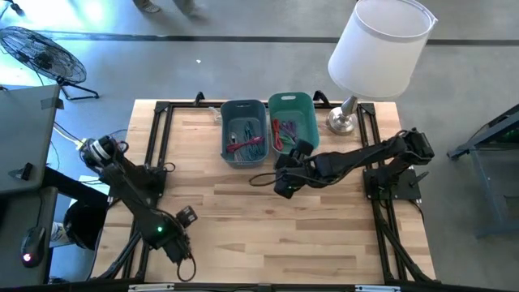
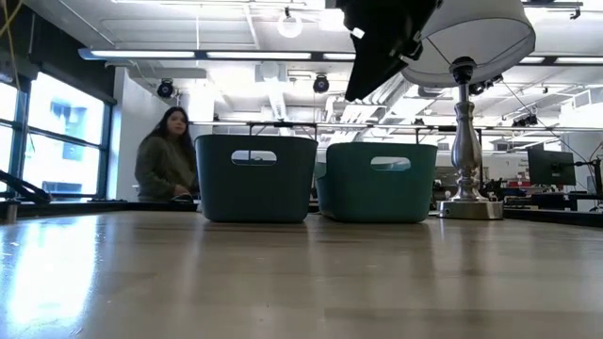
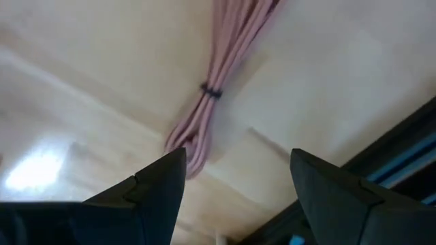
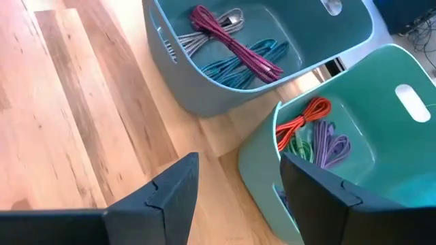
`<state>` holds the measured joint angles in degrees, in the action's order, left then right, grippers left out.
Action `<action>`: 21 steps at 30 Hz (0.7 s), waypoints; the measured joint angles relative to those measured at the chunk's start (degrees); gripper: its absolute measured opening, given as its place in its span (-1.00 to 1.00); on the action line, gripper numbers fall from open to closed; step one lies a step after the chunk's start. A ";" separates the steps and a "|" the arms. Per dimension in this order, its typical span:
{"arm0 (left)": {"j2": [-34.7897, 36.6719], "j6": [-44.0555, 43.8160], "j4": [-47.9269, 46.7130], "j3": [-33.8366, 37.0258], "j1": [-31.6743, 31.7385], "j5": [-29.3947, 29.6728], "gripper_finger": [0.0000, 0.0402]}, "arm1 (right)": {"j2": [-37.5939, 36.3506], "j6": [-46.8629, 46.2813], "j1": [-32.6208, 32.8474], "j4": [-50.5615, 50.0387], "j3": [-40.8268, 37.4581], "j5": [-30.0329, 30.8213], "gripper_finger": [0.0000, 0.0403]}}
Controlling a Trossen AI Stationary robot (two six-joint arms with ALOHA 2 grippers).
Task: Pick & Place USB Port
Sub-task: Put the brown charger cable into the green bin
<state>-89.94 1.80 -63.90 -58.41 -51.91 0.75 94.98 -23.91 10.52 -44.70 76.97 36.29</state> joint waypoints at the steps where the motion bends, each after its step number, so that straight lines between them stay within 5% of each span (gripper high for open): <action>1: -0.79 0.67 0.78 0.00 -0.10 -0.02 0.28 | 0.00 -0.02 0.16 0.02 0.00 0.02 -0.01; 21: -2.97 6.52 6.04 0.02 -0.23 1.95 0.28 | -0.02 -1.57 0.15 0.69 0.00 -2.67 -0.01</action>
<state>-92.90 8.32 -57.86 -58.39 -52.14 2.70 94.96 -25.47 10.68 -44.02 76.97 33.63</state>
